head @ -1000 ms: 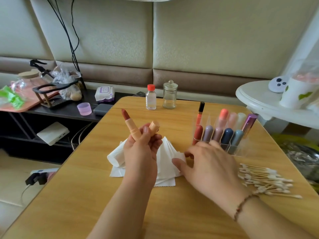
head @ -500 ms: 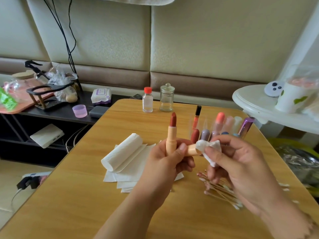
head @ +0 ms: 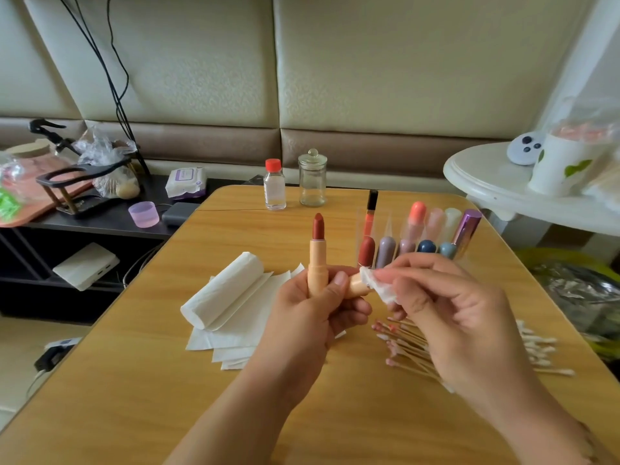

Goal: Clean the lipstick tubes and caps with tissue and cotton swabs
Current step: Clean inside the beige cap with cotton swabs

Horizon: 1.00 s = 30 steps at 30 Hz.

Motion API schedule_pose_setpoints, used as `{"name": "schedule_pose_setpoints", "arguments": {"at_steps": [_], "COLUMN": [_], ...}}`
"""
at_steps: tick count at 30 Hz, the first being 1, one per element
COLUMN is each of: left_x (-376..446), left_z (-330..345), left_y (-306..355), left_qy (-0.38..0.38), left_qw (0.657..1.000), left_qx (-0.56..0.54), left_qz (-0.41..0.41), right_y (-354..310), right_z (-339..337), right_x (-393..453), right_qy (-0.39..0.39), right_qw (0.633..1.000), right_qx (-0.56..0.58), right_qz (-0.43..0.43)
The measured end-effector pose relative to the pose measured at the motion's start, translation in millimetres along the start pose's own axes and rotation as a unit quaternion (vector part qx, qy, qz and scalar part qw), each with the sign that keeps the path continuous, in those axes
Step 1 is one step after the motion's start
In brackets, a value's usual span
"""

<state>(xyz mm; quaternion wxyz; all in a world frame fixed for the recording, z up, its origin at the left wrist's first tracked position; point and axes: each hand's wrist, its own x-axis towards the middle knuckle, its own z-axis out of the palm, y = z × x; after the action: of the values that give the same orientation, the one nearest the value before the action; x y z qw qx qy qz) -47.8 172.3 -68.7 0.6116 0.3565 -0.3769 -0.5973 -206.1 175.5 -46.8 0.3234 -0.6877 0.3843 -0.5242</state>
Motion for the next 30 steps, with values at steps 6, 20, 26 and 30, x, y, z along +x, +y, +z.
{"name": "schedule_pose_setpoints", "arguments": {"at_steps": [6, 20, 26, 30], "left_x": [-2, -4, -5, -7], "left_z": [1, 5, 3, 6], "left_y": [1, -4, -1, -6], "left_qy": [-0.011, 0.016, -0.007, -0.008], "left_qw": [0.999, 0.988, 0.984, 0.99], "left_qx": [0.025, 0.133, 0.154, 0.128], "left_qz": [0.016, 0.08, 0.094, 0.065], "right_y": [7, 7, 7, 5], "right_z": [-6, -3, -14, -13], "right_x": [4, -1, 2, -1], "right_qy": [0.023, 0.044, 0.014, 0.042], "right_qw": [0.996, 0.996, 0.997, 0.998], "right_qx": [0.056, 0.078, 0.067, -0.031], "right_qz": [0.064, 0.024, 0.021, -0.046]}}
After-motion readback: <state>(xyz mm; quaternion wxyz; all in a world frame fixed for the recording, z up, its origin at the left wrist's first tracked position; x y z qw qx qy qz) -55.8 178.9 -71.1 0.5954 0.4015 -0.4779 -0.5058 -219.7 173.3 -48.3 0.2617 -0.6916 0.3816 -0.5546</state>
